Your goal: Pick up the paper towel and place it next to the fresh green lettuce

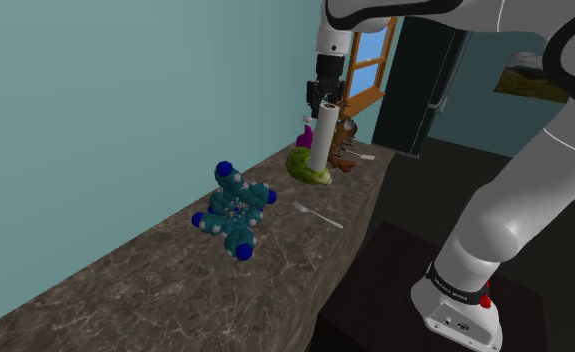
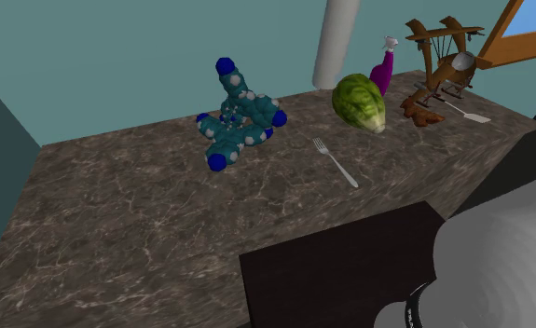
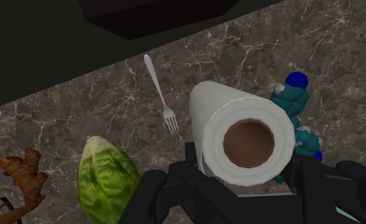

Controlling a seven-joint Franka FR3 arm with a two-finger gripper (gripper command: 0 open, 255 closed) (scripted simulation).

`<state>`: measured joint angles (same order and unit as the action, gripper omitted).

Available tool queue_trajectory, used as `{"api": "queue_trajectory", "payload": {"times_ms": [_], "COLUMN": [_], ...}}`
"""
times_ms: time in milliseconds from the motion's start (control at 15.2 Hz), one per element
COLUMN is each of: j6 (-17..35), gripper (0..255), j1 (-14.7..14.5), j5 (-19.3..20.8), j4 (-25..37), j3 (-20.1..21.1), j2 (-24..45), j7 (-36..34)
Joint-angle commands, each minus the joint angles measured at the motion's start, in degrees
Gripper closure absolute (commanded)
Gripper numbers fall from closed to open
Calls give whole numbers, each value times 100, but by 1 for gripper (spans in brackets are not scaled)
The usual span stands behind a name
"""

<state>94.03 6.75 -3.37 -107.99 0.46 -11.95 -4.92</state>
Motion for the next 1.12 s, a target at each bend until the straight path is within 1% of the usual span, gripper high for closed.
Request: {"api": "queue_trajectory", "payload": {"times_ms": [0,330,594,858,1056], "j6": [-29,-120,-234,-405,-587], "gripper": [255,255,255,255,255], "j1": [108,383,616,877,1103], "j5": [43,97,82,8,-89], "j4": [160,706,1284,2010,2680], "j3": [-160,-538,-812,-1055,-1211], "j2": [145,632,1122,1708,2223], "j7": [267,911,1419,1917,2277]}}
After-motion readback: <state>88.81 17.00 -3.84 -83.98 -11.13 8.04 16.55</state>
